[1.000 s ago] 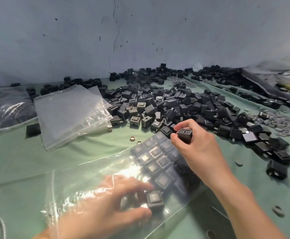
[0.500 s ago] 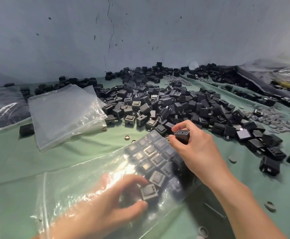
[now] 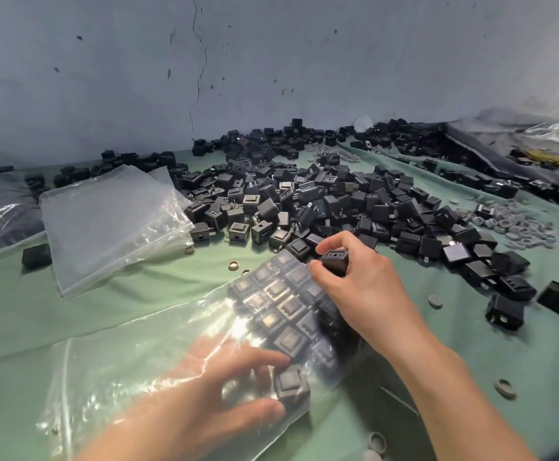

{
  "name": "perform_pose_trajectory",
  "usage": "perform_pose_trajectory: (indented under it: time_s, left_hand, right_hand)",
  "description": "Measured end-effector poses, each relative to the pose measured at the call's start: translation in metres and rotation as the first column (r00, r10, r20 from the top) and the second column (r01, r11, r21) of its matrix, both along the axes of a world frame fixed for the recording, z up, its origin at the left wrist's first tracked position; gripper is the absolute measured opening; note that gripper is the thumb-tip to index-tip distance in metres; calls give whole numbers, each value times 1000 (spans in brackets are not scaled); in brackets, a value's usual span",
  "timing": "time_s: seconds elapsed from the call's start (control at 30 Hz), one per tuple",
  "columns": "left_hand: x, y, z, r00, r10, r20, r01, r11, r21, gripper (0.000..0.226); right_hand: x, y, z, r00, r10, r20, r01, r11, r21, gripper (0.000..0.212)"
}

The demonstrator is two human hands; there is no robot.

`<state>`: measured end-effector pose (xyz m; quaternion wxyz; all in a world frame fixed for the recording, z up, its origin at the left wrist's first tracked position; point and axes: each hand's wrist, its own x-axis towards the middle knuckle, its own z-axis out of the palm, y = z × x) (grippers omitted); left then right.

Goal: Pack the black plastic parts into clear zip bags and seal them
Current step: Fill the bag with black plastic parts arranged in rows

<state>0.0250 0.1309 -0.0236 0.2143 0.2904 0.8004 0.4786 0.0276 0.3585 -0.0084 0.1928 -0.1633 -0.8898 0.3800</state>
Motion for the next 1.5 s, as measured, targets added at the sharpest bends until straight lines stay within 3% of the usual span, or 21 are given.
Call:
perform_pose_trajectory:
  time_s: [0.13,0.23,0.33,0.5,0.67,0.83,0.93,1.0,1.13,1.17,1.23,1.33,1.5]
  left_hand:
    - [-2,5,-8,990,-82,114,76,995,59,35]
    - [-9,0,-3,991,-130,22,131,990,-44,34]
    - [-9,9,4,981,-194,-7,194,981,-33,15]
    - [-8,24,-6,946,-9,-323,-41,988,-148,40]
    - [-4,10,0,988,-37,-148,14,989,-149,47]
    - [-14,-35,-15,929,158,-333,-176,984,-24,42]
    - [-25,-86,-33,832,416,-368,-426,903,60,29]
    - [-29,-114,-33,780,539,-318,-552,832,57,40]
    - [-50,-138,-27,581,814,-10,-779,559,284,41]
    - [-58,-144,-28,547,832,92,-816,506,280,48]
    - [-68,-149,-28,545,805,233,-833,489,258,49]
    - [-73,-129,-15,466,856,221,-864,387,323,31]
    - [-74,-114,-11,493,843,218,-813,356,461,27]
  right_hand:
    - [-3,0,-1,1000,-10,6,10,1000,7,13]
    - [-4,1,0,1000,-26,7,26,1000,12,13]
    - [-5,2,1,999,-31,6,31,999,5,13]
    - [-6,4,1,999,-40,22,40,999,4,12]
    - [-8,17,-1,990,-127,64,125,991,37,12]
    - [-7,34,-9,957,-271,102,254,955,150,18]
    - [-11,40,-13,949,-287,133,265,950,162,29]
    - [-15,40,-15,949,-275,153,253,956,150,38]
    - [-26,34,-17,952,-257,169,239,964,120,44]
    - [-31,31,-16,956,-249,157,232,965,120,45]
    - [-42,24,-13,969,-221,112,204,968,146,45]
    - [-59,11,-12,985,-152,80,133,969,209,44]
    - [-89,-5,-15,980,-105,167,45,943,330,45]
